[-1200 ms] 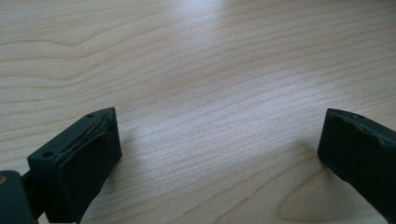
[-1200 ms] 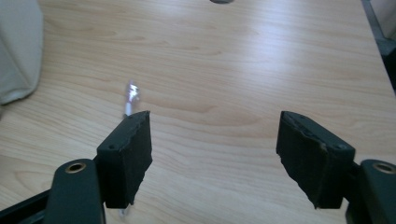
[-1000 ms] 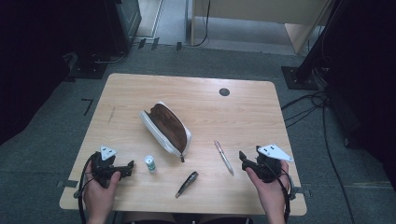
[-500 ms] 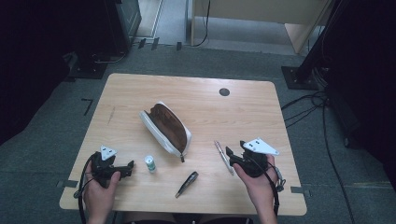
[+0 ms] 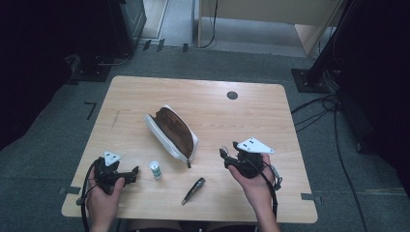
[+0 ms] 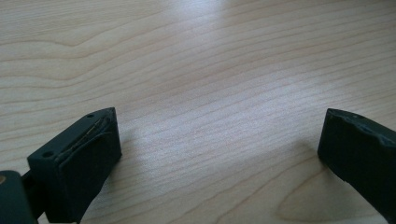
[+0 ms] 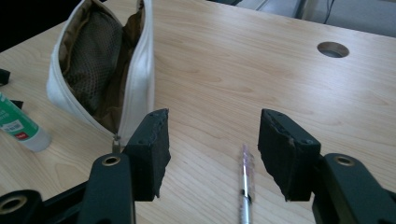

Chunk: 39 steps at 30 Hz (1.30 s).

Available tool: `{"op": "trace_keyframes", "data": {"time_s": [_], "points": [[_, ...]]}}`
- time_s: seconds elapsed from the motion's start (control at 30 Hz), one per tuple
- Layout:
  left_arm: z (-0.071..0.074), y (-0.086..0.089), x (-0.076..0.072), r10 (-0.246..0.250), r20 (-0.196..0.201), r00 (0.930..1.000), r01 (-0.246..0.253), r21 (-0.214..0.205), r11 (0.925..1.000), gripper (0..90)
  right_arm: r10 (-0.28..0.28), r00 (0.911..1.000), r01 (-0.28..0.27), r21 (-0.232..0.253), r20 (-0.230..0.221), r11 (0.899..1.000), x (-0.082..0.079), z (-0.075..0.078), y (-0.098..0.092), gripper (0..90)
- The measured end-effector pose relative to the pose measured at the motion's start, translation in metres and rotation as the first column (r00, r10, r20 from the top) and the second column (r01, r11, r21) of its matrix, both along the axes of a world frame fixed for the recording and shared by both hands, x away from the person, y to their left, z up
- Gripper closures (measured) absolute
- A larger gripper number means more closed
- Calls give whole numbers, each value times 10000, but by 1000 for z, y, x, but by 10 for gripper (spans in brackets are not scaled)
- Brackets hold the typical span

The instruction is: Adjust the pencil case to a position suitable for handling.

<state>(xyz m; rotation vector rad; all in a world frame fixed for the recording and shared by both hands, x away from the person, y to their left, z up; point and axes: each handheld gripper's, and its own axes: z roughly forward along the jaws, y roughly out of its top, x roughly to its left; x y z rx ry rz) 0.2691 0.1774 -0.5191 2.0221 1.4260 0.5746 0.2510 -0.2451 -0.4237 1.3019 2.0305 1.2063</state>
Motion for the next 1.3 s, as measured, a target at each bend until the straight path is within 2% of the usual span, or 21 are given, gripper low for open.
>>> {"op": "trace_keyframes", "data": {"time_s": [0.37,0.8,0.97,1.3], "points": [[0,0,0,-5,-4,10000,5,5,10000,0,688,9976,-687,10,-78,9976,14,1,30,449],[0,0,0,-2,-3,10000,2,0,10000,0,1157,9931,-1158,-11,-166,9933,29,0,58,460],[0,0,0,-9,1,10000,9,9,10000,0,1146,9932,-1146,-13,-226,9934,35,-1,65,454],[0,0,0,-5,2,10000,5,11,10000,0,1164,9909,-1179,-175,-678,9929,50,-10,80,382]]}}
